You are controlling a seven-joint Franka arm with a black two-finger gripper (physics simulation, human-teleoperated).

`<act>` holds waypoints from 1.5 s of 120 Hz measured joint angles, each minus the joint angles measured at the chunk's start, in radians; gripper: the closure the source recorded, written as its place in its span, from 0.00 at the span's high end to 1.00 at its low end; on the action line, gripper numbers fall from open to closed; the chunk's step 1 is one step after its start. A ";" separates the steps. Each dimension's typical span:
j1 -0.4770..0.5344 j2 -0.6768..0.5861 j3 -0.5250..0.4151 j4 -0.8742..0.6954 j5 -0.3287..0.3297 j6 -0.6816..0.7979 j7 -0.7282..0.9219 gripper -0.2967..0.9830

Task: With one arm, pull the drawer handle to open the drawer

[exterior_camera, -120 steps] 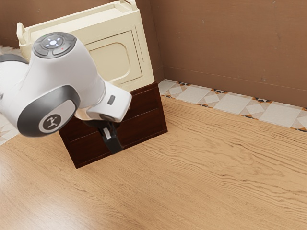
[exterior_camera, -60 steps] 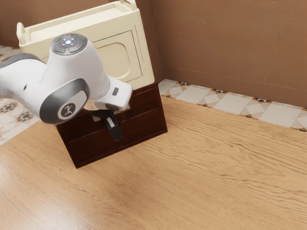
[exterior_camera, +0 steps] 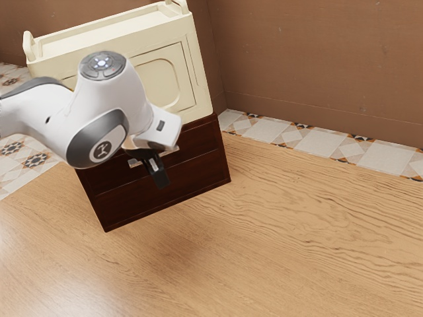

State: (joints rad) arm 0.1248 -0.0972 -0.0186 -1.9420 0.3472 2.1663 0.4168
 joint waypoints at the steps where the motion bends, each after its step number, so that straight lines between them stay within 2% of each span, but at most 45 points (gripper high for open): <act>1: 0.000 0.001 0.001 0.001 0.000 0.001 0.000 0.77; 56: 0.007 0.046 0.024 0.007 0.001 0.030 0.016 0.77; 76: 0.001 0.057 0.023 0.001 0.047 0.047 0.019 0.77; 98: 0.001 0.071 0.023 0.000 0.065 0.056 0.019 0.77; 180: -0.009 0.024 -0.010 -0.063 0.060 0.094 0.022 0.77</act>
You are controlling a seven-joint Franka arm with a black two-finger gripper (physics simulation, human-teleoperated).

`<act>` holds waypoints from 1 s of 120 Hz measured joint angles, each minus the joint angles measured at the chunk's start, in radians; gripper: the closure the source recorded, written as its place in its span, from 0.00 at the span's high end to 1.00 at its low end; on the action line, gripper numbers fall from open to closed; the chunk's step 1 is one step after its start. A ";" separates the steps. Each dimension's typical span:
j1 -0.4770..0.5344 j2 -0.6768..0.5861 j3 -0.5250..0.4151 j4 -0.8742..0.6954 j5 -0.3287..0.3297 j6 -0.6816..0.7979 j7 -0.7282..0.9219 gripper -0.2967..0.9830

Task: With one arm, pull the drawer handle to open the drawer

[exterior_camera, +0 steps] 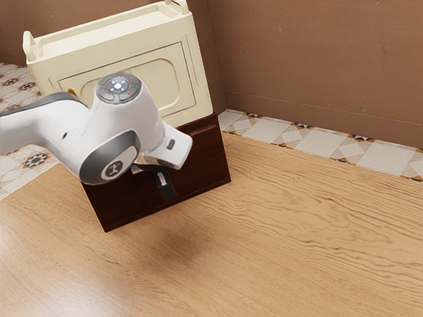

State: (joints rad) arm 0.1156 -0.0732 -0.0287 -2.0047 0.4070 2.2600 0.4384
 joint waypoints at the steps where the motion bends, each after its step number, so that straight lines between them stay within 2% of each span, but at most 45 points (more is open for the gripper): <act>1: -0.001 -0.001 0.000 -0.001 0.000 0.000 0.000 0.77; 36: -0.005 -0.059 -0.014 -0.061 -0.003 0.012 -0.001 0.75; 78: -0.018 -0.063 -0.051 -0.079 -0.012 0.026 -0.008 0.77; 120: -0.019 -0.132 -0.060 -0.151 -0.013 0.030 -0.019 0.74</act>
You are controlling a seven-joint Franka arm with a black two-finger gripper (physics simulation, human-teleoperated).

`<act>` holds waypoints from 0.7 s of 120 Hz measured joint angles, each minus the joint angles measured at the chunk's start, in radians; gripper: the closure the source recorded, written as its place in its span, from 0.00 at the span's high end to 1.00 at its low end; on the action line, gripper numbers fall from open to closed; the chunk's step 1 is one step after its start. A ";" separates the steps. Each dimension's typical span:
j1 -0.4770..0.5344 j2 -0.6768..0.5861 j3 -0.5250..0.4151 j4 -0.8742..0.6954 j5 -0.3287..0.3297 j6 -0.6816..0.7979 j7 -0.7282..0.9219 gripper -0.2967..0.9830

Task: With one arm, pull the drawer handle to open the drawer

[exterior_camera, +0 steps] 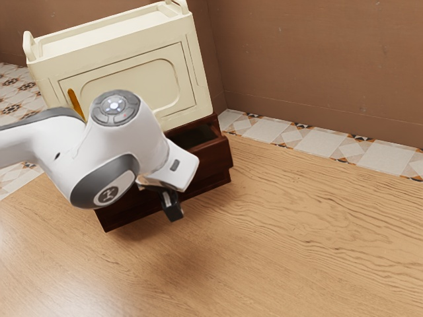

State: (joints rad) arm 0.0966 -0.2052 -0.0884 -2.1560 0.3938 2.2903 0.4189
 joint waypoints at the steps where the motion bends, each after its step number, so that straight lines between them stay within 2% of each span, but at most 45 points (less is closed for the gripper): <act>1: 0.000 -0.002 0.000 -0.003 0.000 0.000 0.000 0.74; 62: -0.011 -0.045 -0.053 -0.055 -0.032 0.025 -0.019 0.77; 84: -0.012 -0.063 -0.082 -0.068 -0.073 0.027 -0.030 0.77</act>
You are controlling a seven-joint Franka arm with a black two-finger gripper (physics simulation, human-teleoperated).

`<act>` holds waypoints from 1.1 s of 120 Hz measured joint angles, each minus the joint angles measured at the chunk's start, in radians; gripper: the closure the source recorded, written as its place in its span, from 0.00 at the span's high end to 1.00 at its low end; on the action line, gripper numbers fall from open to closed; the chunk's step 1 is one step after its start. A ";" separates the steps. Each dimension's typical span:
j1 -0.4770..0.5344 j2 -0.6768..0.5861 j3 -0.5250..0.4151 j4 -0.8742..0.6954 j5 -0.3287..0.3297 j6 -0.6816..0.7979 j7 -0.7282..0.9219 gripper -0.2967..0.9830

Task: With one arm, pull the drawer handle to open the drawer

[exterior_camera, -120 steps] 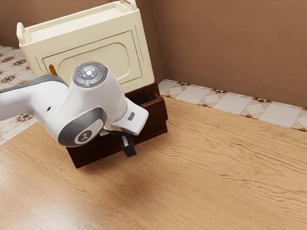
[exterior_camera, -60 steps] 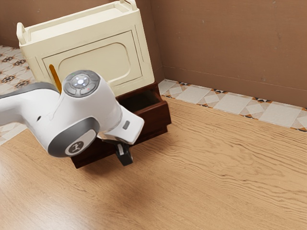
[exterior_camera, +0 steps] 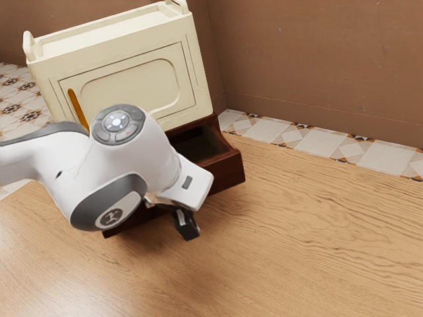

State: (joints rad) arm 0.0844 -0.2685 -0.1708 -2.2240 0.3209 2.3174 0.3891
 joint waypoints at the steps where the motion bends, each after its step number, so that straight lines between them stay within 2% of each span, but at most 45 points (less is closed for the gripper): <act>1: 0.000 -0.001 -0.001 -0.001 -0.001 0.000 -0.001 0.77; 46: 0.001 -0.024 -0.030 -0.018 -0.061 0.001 -0.024 0.75; 117: 0.002 -0.056 -0.074 -0.042 -0.100 0.000 -0.075 0.71; 132: 0.005 -0.060 -0.090 -0.045 -0.119 0.003 -0.087 0.73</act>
State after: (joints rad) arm 0.0899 -0.3284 -0.2608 -2.2687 0.2015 2.3202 0.3023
